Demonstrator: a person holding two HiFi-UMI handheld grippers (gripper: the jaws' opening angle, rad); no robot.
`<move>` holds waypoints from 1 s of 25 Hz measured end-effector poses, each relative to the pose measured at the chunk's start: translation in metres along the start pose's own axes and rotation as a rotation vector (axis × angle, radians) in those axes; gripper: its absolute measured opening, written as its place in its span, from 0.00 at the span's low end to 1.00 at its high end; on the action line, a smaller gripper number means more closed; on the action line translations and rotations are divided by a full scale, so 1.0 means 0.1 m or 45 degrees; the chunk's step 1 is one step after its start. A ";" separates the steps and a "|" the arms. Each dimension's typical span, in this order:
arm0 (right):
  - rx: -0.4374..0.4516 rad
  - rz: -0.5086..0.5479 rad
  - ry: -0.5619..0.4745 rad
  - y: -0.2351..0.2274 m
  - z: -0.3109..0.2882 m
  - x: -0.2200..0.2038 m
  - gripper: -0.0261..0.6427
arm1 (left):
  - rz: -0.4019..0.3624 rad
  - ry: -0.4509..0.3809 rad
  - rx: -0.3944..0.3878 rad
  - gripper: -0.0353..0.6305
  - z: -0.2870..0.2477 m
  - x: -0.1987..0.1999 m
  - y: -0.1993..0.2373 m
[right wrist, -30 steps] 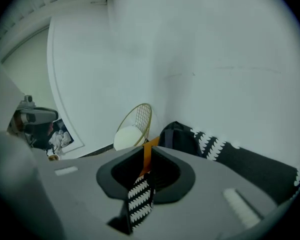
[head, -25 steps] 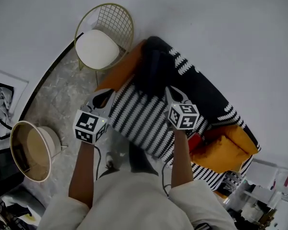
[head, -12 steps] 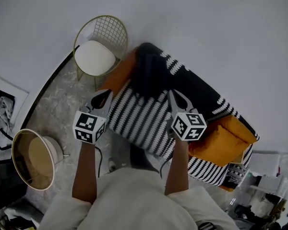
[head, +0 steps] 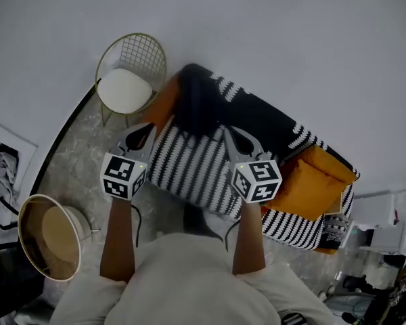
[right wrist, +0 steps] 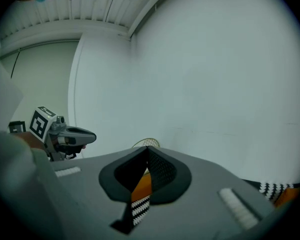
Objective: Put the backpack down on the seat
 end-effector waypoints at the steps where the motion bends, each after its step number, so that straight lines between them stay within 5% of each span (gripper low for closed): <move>1: -0.003 0.010 -0.008 0.06 0.08 0.01 0.05 | -0.011 -0.007 -0.011 0.06 0.06 0.02 -0.05; 13: -0.096 0.087 -0.182 0.70 1.13 0.22 0.05 | -0.117 -0.105 -0.073 0.06 0.94 0.16 -0.54; 25: -0.126 0.114 -0.173 1.27 1.83 -0.02 0.05 | -0.189 -0.190 -0.104 0.06 1.74 0.13 -0.93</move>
Point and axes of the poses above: the fingertips, and each gripper's own axes: z backward along the fingers, y to its left, x out of its top, the point moved 4 cm from there along z, backward along the fingers, and after that the axes turned 10 degrees about y, right-handed, at the moved point
